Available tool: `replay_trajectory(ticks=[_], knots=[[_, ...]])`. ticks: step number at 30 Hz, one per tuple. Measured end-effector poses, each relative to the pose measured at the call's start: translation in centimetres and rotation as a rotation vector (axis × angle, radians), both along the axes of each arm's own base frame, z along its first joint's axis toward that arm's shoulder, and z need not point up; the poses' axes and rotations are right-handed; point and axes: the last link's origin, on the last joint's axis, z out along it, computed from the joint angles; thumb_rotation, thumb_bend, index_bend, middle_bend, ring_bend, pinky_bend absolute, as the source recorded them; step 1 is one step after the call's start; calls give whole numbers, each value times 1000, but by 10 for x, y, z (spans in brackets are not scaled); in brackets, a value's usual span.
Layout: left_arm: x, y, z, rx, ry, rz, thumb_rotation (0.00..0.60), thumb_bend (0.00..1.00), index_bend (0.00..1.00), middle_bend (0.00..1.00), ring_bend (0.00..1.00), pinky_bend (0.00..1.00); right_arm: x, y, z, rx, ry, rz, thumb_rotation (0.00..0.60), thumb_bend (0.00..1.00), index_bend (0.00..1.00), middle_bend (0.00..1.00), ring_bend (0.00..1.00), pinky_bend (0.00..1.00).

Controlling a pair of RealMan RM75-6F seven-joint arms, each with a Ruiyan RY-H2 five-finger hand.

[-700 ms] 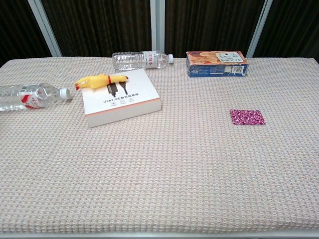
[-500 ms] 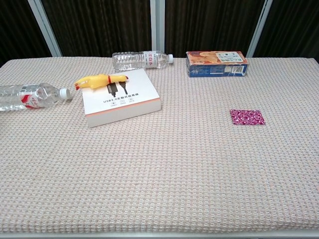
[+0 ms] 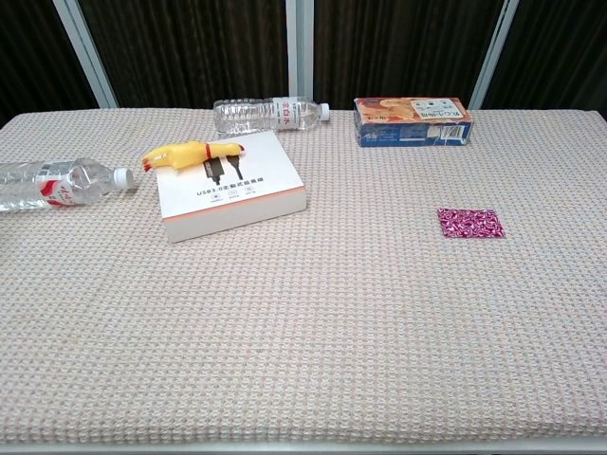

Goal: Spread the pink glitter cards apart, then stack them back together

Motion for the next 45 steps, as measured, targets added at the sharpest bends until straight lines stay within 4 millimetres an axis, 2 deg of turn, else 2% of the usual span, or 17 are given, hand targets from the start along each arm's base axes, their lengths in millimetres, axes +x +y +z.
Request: replay_trajectory(ticks=[2,4,6,7,9,11,14,20,25,28,34,45], knots=[[-1,-1,-1,-3,-4,4,583,0,208,139,88,235,-1,-1,-1,12,1,-7,363,78,0,235,267,323],[-1,-1,0,-5,1,3,587,0,208,139,88,235,0,-3,-2,26,4,-12,449,101,0,480,536,589],[-2,-2,-1,-9,6,2,592,0,208,139,88,235,0,-5,-4,42,7,-21,563,154,0,724,794,843],[-2,-3,-1,-12,8,1,592,0,208,139,88,235,-1,-6,-6,56,9,-34,593,197,0,798,866,913],[-2,-4,-2,-20,15,0,594,0,208,139,88,235,-1,-10,-9,82,15,-59,600,298,0,870,927,963],[-2,-5,-3,-27,19,0,598,0,208,140,88,235,-2,-16,-15,118,27,-94,600,381,0,905,955,987],[-2,-6,-3,-28,22,-1,599,0,208,140,88,235,-1,-29,-25,176,40,-144,600,420,6,913,959,991],[-1,-8,-2,-31,37,-7,600,0,208,140,88,235,10,-68,-52,304,24,-214,600,373,30,895,948,983],[-3,-9,-2,-35,33,-1,600,0,208,140,88,235,37,-105,-72,336,39,-178,600,359,33,885,939,964],[-5,-9,-2,-36,30,3,600,0,208,140,88,235,48,-118,-81,355,32,-181,600,358,42,885,940,964],[-9,-9,0,-35,23,11,600,0,208,140,88,235,63,-134,-101,422,8,-207,599,357,60,894,948,963],[-10,-9,-1,-40,22,13,600,0,208,140,88,235,74,-142,-124,493,-4,-228,600,357,78,894,950,963]])
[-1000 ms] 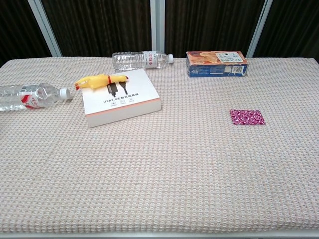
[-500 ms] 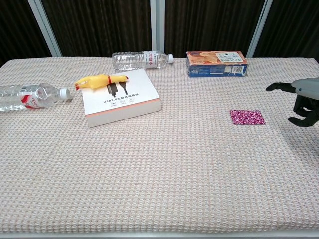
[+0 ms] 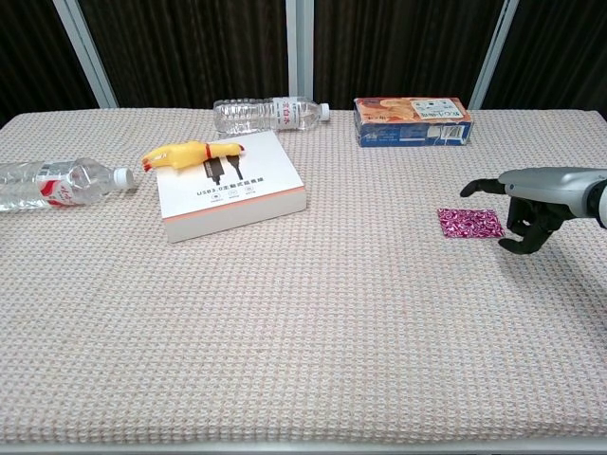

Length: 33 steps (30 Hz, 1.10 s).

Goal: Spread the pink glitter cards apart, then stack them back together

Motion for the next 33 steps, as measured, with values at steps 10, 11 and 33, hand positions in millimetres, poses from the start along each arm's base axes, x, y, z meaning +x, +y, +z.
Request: replay_trajectory(ticks=[10,11,33], knots=[[0,-3,0,-10,-28,-11,600,0,208,140,88,233,-6,-1,-3,17,-2,-32,600,355,88,894,948,963],[-1,-3,0,-11,-25,-9,600,0,208,140,88,233,-6,-2,-4,18,-3,-34,599,355,88,894,948,963],[-7,-3,1,-10,-44,-6,600,0,208,141,88,232,-6,-5,-13,52,-1,-47,600,356,147,899,949,963]])
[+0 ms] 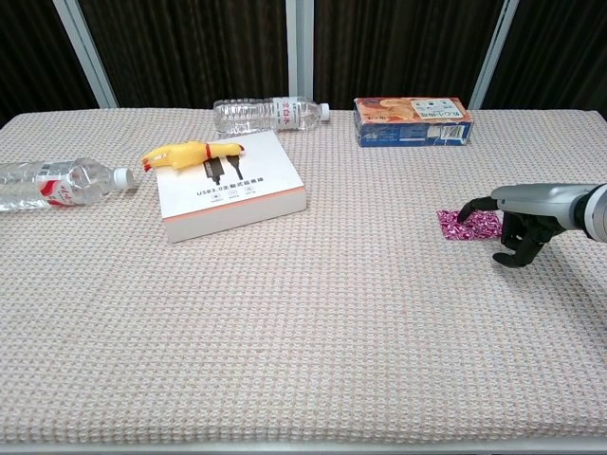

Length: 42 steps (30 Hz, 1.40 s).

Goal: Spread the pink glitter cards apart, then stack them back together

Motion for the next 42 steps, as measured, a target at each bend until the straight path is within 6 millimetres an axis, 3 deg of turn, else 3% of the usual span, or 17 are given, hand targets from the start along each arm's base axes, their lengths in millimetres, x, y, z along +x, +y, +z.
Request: replay_trajectory(ticks=[15,42], knots=[[1,1,1,4,-3,-16,600,0,208,143,88,232,-5,7,2,22,9,-8,600,356,165,902,951,963],[11,3,2,-2,-12,-40,600,0,208,143,88,232,8,53,12,83,-8,18,599,356,167,902,951,963]])
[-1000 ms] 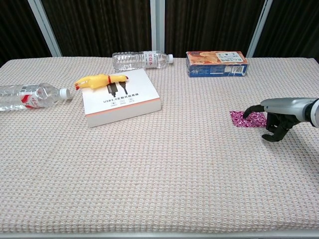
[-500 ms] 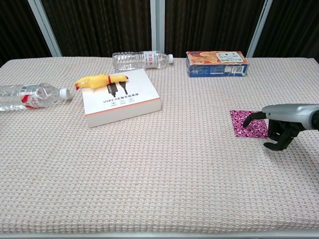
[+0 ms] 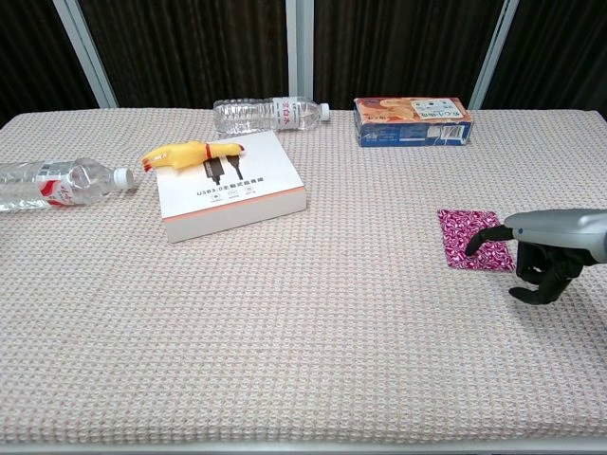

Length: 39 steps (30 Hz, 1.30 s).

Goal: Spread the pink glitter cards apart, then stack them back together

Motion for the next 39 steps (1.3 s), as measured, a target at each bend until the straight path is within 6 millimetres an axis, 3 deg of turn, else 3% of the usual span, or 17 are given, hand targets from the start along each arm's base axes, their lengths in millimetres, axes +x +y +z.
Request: replay_trajectory(ticks=[11,23,39], knots=[[-2,0,0,-1,-8,5,600,0,208,143,88,232,1,-13,6,-75,16,13,597,355,141,902,951,963],[-7,-2,4,4,-6,18,600,0,208,143,88,232,0,-27,-9,-28,26,-34,598,354,141,903,952,962],[-2,-1,3,2,-4,2,600,0,208,143,88,232,-3,-7,-4,10,66,-29,587,353,164,903,951,963]])
